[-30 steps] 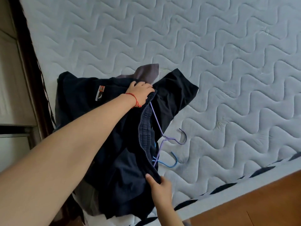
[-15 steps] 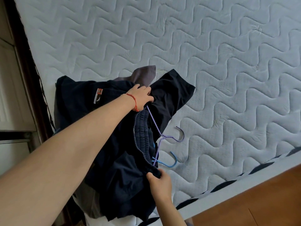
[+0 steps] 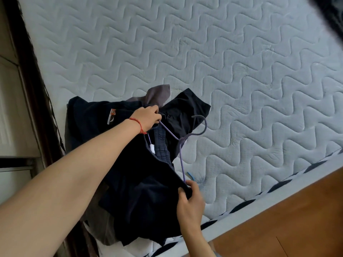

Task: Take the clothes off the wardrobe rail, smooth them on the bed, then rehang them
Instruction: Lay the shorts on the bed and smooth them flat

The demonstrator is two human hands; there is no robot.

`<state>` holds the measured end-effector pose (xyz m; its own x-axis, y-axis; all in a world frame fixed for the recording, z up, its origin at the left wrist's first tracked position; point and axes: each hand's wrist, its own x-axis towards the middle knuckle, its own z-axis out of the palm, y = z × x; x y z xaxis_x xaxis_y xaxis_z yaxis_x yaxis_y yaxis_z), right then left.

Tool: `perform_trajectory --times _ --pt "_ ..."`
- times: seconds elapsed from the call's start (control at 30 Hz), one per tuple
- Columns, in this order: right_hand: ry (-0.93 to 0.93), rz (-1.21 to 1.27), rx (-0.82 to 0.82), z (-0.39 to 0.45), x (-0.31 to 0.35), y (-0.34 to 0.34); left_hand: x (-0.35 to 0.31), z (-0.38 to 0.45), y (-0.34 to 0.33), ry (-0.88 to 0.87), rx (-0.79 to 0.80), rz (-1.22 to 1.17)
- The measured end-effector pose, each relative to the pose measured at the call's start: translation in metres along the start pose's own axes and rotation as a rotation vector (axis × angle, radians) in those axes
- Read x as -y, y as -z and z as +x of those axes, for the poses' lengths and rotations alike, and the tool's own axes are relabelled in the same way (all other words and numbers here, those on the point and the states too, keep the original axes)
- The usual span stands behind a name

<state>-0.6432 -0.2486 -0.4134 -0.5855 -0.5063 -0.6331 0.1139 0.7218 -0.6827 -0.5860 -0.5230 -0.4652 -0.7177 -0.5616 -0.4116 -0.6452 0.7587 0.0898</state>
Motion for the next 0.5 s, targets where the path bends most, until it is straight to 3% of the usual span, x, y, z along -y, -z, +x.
perform_trajectory --times 0.17,0.5 --pt "0.211 -0.084 -0.048 -0.003 0.036 0.050 -0.002 -0.033 0.050 0.085 -0.261 -0.133" --pt "0.535 -0.100 -0.203 -0.032 0.129 0.159 -0.044 -0.093 0.200 0.078 -0.747 -0.279"
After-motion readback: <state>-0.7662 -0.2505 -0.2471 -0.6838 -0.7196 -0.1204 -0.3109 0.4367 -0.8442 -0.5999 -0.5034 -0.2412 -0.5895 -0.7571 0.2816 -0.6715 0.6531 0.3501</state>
